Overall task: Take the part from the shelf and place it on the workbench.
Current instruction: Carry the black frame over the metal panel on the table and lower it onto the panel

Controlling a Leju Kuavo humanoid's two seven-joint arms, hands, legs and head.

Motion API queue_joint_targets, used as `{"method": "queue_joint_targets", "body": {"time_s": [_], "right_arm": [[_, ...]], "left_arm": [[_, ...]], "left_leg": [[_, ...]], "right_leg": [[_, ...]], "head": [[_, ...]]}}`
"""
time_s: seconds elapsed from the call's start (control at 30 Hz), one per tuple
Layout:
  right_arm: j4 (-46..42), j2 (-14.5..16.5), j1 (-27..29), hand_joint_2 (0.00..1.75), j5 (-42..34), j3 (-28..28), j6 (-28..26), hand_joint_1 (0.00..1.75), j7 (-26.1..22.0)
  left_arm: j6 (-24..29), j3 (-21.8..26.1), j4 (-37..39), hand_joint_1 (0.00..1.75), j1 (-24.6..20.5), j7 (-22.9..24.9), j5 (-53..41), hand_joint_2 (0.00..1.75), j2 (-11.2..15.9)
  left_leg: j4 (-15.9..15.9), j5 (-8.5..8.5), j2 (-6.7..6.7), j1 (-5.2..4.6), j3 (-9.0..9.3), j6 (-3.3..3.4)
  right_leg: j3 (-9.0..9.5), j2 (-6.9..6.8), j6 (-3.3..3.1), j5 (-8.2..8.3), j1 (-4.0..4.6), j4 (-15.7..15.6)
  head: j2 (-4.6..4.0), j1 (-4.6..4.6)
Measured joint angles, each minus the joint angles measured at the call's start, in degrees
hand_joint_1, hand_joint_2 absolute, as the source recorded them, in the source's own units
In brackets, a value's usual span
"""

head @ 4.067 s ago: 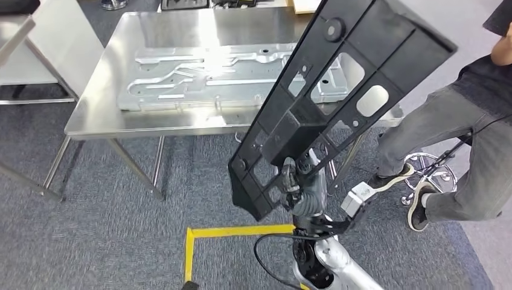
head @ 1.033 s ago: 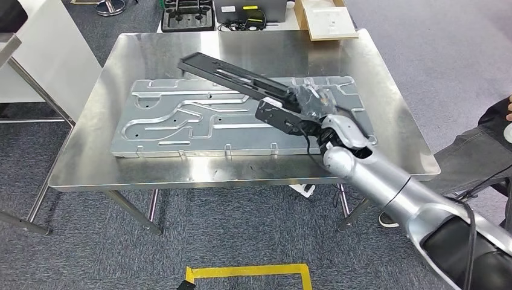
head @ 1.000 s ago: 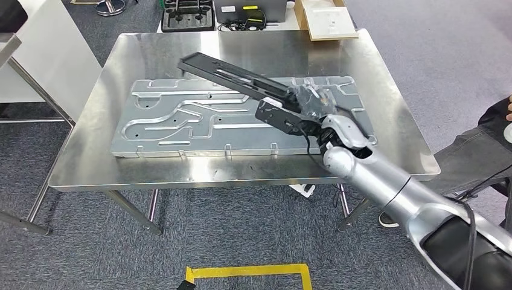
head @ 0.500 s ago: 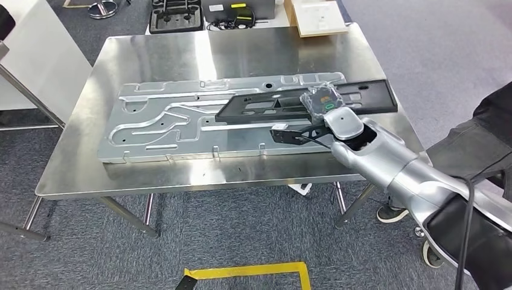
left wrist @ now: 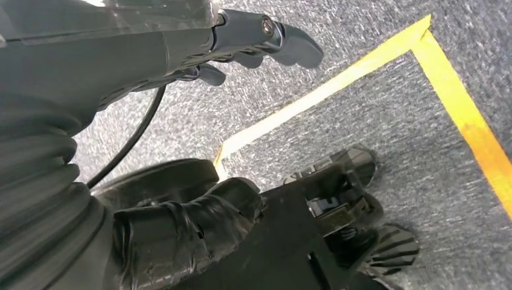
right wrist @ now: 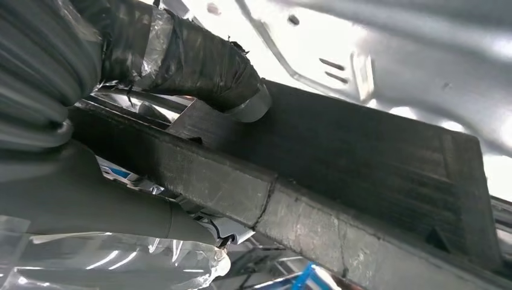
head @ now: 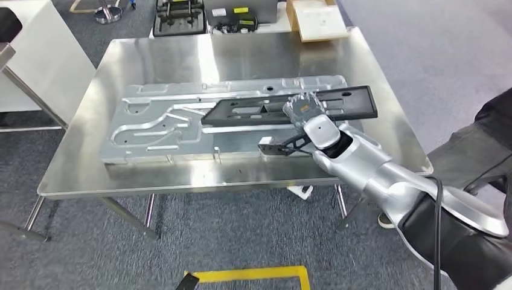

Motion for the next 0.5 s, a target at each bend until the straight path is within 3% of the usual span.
{"method": "queue_joint_targets", "body": {"time_s": [0.07, 0.13, 0.23, 0.3, 0.33, 0.37, 0.43, 0.5], "right_arm": [[0.73, 1.14, 0.01, 1.75, 1.29, 0.57, -0.97, 1.75, -0.78], [1.47, 2.14, -0.11, 1.75, 3.18, 1.29, -2.57, 1.75, -1.70], [2.09, 3.03, -0.08, 1.75, 5.99, 2.45, -5.10, 1.75, -3.00], [2.33, 3.35, 0.12, 1.75, 6.83, 3.05, -5.84, 1.75, -3.37], [2.44, 3.49, 0.16, 1.75, 6.94, 3.24, -5.95, 1.75, -3.39], [2.54, 3.64, 0.13, 1.75, 7.01, 3.39, -6.01, 1.75, -3.42], [2.75, 3.87, -0.11, 1.75, 7.41, 3.73, -6.25, 1.75, -3.70], [3.08, 3.94, -0.43, 1.75, 8.28, 4.39, -6.77, 1.75, -4.35]], "left_arm": [[0.04, 0.00, 0.00, 0.00, 0.03, -0.26, -0.11, 1.75, -0.02], [-0.02, 0.00, 0.00, 0.00, 0.02, -0.62, -0.18, 1.75, -0.04], [-0.28, 0.00, 0.00, 0.00, -0.04, -1.17, -0.05, 1.75, -0.12], [-0.42, 0.00, 0.00, 0.00, 0.04, -1.33, 0.09, 1.75, -0.16], [-0.45, 0.00, 0.00, 0.00, 0.08, -1.36, 0.16, 1.75, -0.18], [-0.47, 0.00, 0.00, 0.00, 0.08, -1.37, 0.18, 1.75, -0.19], [-0.49, 0.00, 0.01, 0.00, -0.01, -1.45, 0.23, 1.75, -0.13], [-0.53, 0.00, 0.02, 0.00, -0.14, -1.73, 0.35, 1.75, -0.07]], "left_leg": [[0.12, 0.03, -0.09, 0.04, -0.23, -0.31], [1.56, -1.03, -0.06, 0.24, -0.85, -0.75], [10.93, -5.78, 0.01, 0.38, -5.08, -1.45], [15.73, -6.90, 0.00, 0.34, -7.52, -1.29], [15.11, -5.92, -0.03, 0.21, -7.31, -0.91], [12.41, -4.13, -0.06, -0.01, -6.05, -0.28], [4.75, -0.90, -0.06, -0.76, -2.30, 1.56], [0.32, 0.11, 0.01, -1.56, -0.17, 2.93]], "right_leg": [[-0.18, 0.03, -1.07, 0.20, 0.11, 0.14], [-0.26, 0.01, -1.75, 0.41, 0.09, 0.08], [-0.28, -0.01, -2.30, 0.53, 0.27, -0.02], [-0.26, 0.03, -2.47, 0.50, 0.66, -0.02], [-0.20, 0.07, -2.52, 0.49, 0.91, -0.03], [-0.10, 0.12, -2.57, 0.48, 1.16, -0.06], [0.13, 0.21, -2.61, 0.50, 1.43, -0.20], [0.27, 0.24, -2.33, 0.64, 1.05, -0.54]], "head": [[-0.01, -0.19], [-0.01, -0.28], [-0.01, -0.45], [-0.01, -0.44], [-0.01, -0.44], [-0.01, -0.43], [-0.01, -0.31], [-0.01, -0.33]]}}
